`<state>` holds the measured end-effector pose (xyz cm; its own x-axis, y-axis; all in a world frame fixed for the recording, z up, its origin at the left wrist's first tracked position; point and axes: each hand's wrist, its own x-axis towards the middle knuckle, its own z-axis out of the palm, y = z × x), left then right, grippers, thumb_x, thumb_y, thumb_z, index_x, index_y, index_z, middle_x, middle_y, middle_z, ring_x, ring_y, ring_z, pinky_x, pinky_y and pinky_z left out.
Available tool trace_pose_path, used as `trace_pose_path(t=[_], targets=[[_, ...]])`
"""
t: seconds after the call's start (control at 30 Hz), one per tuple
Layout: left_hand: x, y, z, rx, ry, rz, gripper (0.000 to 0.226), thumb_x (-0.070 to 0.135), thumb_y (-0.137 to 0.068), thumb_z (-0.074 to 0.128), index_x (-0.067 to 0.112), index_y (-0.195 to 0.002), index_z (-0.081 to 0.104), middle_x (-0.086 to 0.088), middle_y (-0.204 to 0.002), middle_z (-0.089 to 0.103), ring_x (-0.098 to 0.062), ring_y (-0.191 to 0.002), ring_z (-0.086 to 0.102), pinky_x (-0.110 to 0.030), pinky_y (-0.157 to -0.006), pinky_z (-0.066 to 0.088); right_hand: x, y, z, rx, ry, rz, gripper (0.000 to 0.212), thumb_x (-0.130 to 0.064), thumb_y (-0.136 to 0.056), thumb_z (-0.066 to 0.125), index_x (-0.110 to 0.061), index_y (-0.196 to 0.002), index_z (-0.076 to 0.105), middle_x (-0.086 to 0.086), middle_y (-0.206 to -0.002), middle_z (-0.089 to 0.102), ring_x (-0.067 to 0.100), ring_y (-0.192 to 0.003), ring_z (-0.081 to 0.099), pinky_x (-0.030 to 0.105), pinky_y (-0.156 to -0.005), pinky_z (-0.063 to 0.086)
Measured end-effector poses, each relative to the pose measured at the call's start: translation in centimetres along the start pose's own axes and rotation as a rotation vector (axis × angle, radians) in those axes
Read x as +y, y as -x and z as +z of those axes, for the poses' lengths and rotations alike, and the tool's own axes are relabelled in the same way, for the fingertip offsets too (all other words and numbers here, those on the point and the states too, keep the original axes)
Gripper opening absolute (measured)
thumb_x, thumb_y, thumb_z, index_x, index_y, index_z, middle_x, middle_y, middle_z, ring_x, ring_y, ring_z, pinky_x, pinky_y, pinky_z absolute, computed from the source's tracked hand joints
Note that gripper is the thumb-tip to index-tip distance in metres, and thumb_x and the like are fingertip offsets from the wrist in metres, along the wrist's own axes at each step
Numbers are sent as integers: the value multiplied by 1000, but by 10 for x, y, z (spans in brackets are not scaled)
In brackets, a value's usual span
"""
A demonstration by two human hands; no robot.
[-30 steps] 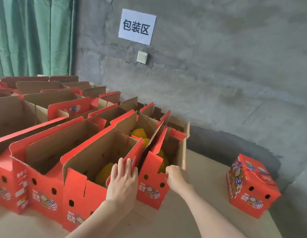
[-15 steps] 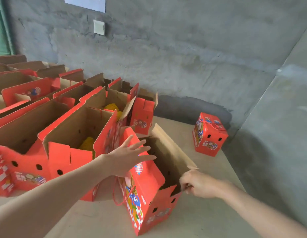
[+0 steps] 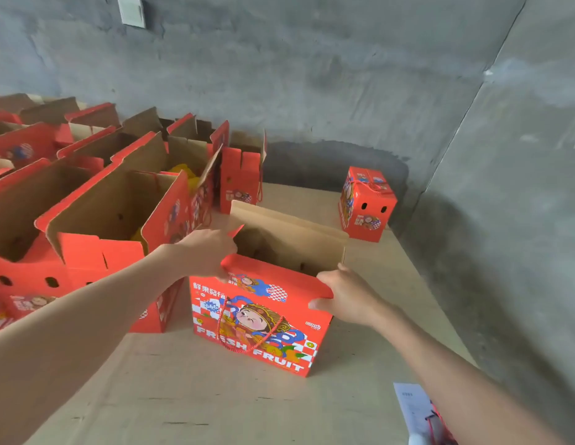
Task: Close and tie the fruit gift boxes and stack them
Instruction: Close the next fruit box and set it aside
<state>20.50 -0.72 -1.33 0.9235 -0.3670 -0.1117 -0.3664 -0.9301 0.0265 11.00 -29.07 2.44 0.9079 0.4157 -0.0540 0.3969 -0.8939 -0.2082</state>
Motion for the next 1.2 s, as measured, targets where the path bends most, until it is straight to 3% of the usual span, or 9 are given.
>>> trace_pose_path(t=[0.13, 0.27, 0.37, 0.5, 0.63, 0.7, 0.83, 1.03, 1.2], targets=[[14, 18, 7, -21, 22, 32, 52, 58, -73, 69, 32, -116, 56, 3, -118, 56, -19, -108, 54, -36, -94, 46, 13, 17, -4, -12, -47, -65, 42, -28, -83, 69, -24, -59, 35, -13, -61, 42, 15, -67, 44, 27, -55, 27], [48, 50, 5, -16, 82, 116, 40, 53, -74, 71, 31, -106, 58, 8, -102, 53, -10, -85, 40, -27, -79, 41, 37, 45, -9, -85, -122, -53, 33, -23, -78, 74, -14, -62, 48, -9, -61, 52, 11, -61, 48, 30, -58, 34], [74, 75, 1, -46, 109, 149, 34, 46, -81, 68, 26, -108, 61, 13, -94, 39, -8, -82, 33, -9, -61, 26, 51, 69, -4, -157, -244, -25, 28, -23, -76, 76, -12, -65, 53, -15, -56, 55, 0, -54, 48, 21, -53, 36], [98, 96, -17, -127, 221, 143, 33, 47, -87, 62, 18, -102, 63, 9, -87, 41, -13, -77, 38, -12, -54, 26, 59, 87, 0, -164, -272, -8, 31, -27, -78, 76, -17, -65, 50, -19, -57, 55, -2, -53, 47, 19, -53, 36], [109, 101, -37, -8, 446, 143, 36, 40, -95, 48, 12, -86, 68, 8, -75, 61, -8, -67, 58, -21, -63, 45, 54, 89, -11, -216, -441, -34, 19, -45, -85, 65, -30, -76, 60, -26, -74, 66, -8, -67, 59, 13, -62, 44], [105, 97, -36, 159, 452, 127, 23, 27, -95, 53, 11, -93, 70, 5, -85, 66, -13, -77, 63, -23, -69, 49, 54, 83, -19, -62, -565, -57, 22, -49, -87, 53, -33, -85, 67, -21, -87, 70, -6, -81, 62, 12, -72, 46], [86, 87, -21, 380, 481, -61, 22, 7, -94, 52, 11, -106, 70, -1, -109, 67, -17, -100, 60, -23, -87, 44, 71, 59, -25, 429, -654, 31, 27, -7, -96, 50, -26, -89, 68, -13, -97, 69, -11, -84, 58, 6, -73, 40], [54, 87, -14, 443, 985, -321, 36, -14, -90, 42, 0, -115, 65, -17, -113, 65, -28, -107, 60, -36, -90, 46, 90, 30, -7, 131, -896, 132, 49, 12, -93, 33, -21, -105, 67, -7, -120, 65, 7, -104, 60, 22, -84, 44], [31, 95, -5, 426, 1329, -425, 26, 3, -100, 42, 2, -118, 60, -18, -113, 63, -31, -104, 60, -40, -86, 49, 88, 25, 25, 69, -955, 166, 42, 7, -96, 39, -14, -129, 55, -7, -120, 59, 10, -113, 54, 5, -77, 44]])
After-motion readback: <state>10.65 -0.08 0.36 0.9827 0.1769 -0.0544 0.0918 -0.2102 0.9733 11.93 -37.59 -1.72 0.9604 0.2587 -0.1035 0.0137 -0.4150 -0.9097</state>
